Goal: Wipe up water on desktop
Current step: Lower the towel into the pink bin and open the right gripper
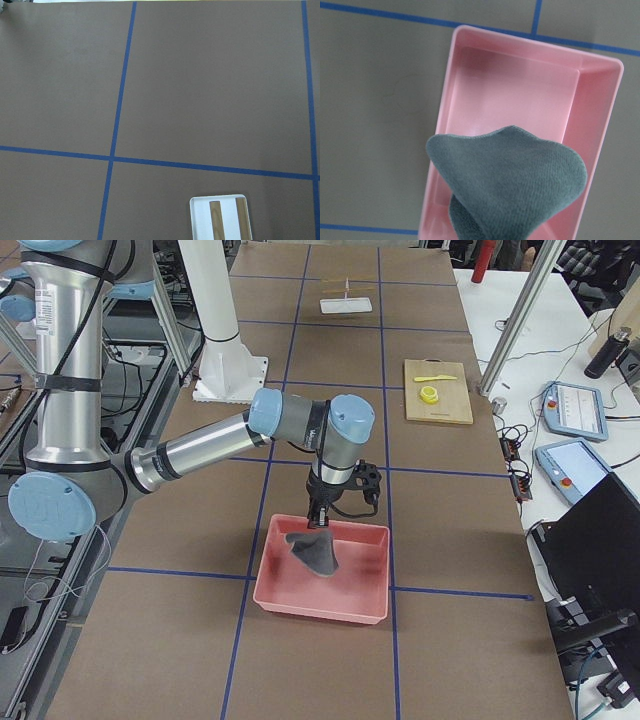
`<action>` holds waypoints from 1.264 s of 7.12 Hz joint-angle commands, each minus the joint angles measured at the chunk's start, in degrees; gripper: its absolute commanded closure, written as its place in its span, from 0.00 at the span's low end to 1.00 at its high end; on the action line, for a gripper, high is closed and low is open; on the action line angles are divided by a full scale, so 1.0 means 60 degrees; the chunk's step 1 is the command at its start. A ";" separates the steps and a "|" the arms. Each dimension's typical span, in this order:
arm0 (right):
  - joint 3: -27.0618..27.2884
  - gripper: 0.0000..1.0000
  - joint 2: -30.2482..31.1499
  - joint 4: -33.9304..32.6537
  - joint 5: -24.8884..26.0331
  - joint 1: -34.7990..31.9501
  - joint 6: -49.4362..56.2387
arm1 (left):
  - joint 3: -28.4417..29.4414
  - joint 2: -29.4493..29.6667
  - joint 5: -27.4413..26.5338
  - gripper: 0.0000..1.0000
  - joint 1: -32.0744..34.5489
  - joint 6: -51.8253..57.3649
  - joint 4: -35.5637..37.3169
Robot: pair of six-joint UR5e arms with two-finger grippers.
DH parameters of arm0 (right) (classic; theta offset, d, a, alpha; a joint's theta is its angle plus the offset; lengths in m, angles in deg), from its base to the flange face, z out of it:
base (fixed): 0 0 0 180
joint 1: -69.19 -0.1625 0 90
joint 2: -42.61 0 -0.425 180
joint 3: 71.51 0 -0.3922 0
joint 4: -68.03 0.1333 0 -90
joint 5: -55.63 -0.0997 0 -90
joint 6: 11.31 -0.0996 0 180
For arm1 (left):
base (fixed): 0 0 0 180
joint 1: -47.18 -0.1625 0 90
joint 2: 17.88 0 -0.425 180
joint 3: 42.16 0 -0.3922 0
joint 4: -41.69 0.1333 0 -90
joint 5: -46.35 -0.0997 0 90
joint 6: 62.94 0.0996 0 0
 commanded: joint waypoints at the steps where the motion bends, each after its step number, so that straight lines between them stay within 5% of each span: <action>1: -0.0678 0.00 0.0015 0.1067 -0.0033 -0.0052 -0.0038 | 0.0126 -0.0045 -0.0013 0.02 0.0014 0.0466 0.0015; 4: -0.1193 0.00 -0.0118 0.3321 0.0127 -0.0648 -0.0053 | 0.0317 -0.0918 -0.0013 0.02 0.0627 0.1035 0.0000; 5: -0.1745 0.00 -0.0001 0.4042 0.0099 -0.0783 -0.0053 | 0.0679 -0.1185 0.0016 0.02 0.1326 0.3041 0.0087; 7: -0.3341 0.00 -0.0103 0.5391 -0.0178 -0.0799 -0.0213 | 0.2329 -0.1247 0.1049 0.02 0.2150 0.3955 0.0030; 9: -0.3596 0.00 -0.0161 0.5514 -0.0312 -0.0799 -0.0302 | 0.2704 -0.1334 0.1656 0.02 0.2256 0.3955 0.0000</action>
